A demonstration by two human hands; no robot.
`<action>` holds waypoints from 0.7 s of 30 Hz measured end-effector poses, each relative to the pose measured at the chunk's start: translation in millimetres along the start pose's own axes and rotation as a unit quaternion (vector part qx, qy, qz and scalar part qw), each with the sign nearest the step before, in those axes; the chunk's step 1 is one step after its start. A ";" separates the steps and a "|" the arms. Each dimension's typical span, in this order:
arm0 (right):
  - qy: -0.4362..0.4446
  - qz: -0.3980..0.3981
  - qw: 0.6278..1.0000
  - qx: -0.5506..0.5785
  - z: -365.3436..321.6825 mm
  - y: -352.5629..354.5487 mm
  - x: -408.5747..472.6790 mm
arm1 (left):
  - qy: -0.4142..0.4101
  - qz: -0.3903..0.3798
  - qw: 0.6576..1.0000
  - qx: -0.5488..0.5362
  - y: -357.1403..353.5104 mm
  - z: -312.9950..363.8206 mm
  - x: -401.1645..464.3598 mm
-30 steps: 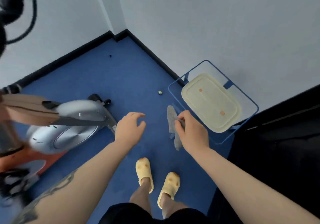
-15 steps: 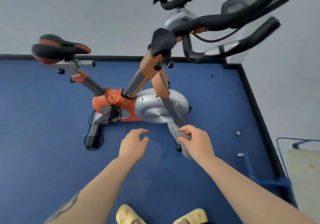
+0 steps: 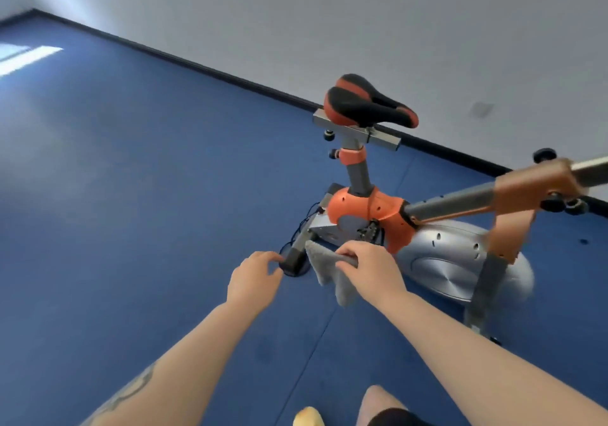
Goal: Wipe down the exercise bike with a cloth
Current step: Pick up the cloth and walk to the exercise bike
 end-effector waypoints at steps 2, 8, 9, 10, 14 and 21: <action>0.012 -0.014 1.000 -0.008 -21.2 -9.1 30.7 | 0.010 0.013 1.000 0.001 16.1 -17.8 14.9; 0.056 -0.050 0.997 -0.029 -66.5 -33.0 130.5 | 0.044 0.022 0.999 -0.022 51.1 -50.5 78.5; 0.063 -0.056 0.996 -0.033 -72.7 -36.8 148.9 | 0.045 0.023 0.998 -0.022 58.6 -54.4 91.4; 0.067 -0.061 0.995 -0.038 -78.3 -40.2 167.7 | 0.047 0.026 0.998 -0.020 66.8 -58.2 105.0; 0.075 -0.091 0.992 -0.053 -102.5 -49.2 242.9 | 0.056 0.034 0.998 0.017 109.4 -71.7 162.8; 0.087 -0.089 0.983 -0.131 -148.3 -63.7 344.6 | 0.064 0.043 0.997 0.002 165.8 -94.3 243.9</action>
Point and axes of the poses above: each hand's wrist, its own x-axis towards the middle knuckle, its own y-axis out of the back of the hand, z = x × y, the point moved 1 cm from there along x, towards the middle knuckle, and after that the axes turned 3 degrees about -z, right-handed, at the moved point
